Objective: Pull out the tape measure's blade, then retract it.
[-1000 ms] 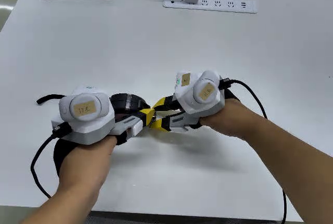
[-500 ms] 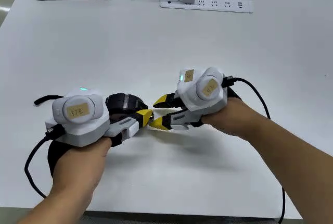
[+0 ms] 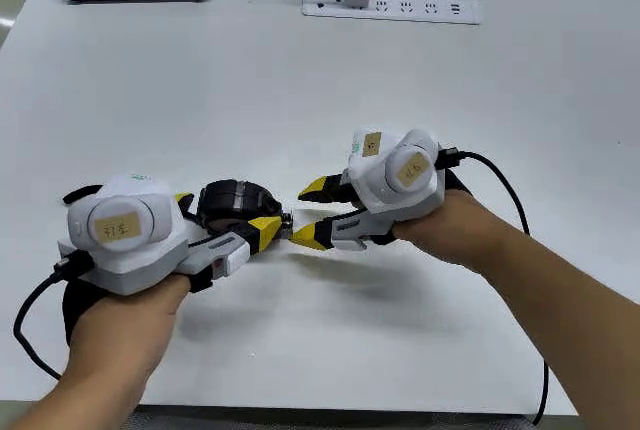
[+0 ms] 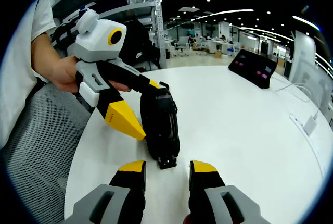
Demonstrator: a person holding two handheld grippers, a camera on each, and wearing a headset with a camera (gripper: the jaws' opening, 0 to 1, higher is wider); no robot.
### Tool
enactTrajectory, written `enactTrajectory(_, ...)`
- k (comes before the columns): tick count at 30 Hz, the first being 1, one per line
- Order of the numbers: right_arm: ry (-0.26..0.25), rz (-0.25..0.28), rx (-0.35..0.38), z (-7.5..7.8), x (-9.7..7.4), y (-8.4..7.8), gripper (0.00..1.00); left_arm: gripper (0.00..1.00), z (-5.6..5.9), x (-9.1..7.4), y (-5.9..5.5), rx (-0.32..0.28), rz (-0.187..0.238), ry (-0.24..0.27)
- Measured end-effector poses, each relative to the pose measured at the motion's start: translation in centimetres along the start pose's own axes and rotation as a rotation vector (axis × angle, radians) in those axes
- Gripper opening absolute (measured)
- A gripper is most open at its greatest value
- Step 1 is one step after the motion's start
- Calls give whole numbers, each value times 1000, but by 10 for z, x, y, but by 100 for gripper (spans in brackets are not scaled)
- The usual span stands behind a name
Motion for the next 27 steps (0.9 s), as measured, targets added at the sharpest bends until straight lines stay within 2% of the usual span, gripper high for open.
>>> enactTrajectory(10, -58, 15, 38, -13, -20, -8, 39, 66, -1, -14, -3, 191, -39, -78)
enactTrajectory(13, -80, 35, 65, -15, -29, -6, 40, 66, 0, -20, -4, 212, -50, -95)
enactTrajectory(21, -122, 40, 95, -19, -43, -11, 44, 69, -1, -32, -7, 242, -58, -139)
enactTrajectory(25, -137, 41, 99, -19, -49, -12, 46, 71, -4, -35, -8, 252, -60, -151)
enactTrajectory(27, -161, 51, 109, -19, -53, -13, 47, 72, -5, -37, -9, 261, -61, -155)
Point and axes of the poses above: the centre of the closed fingertips' face, and the gripper's own axes: x roughly forward along the fingers, z roughly to its right, y roughly out of its top, the point moved 6 cm from there along -x, roughly backward along the fingers, and after that the axes turned 1 degree about -z, right-handed, at the moved point
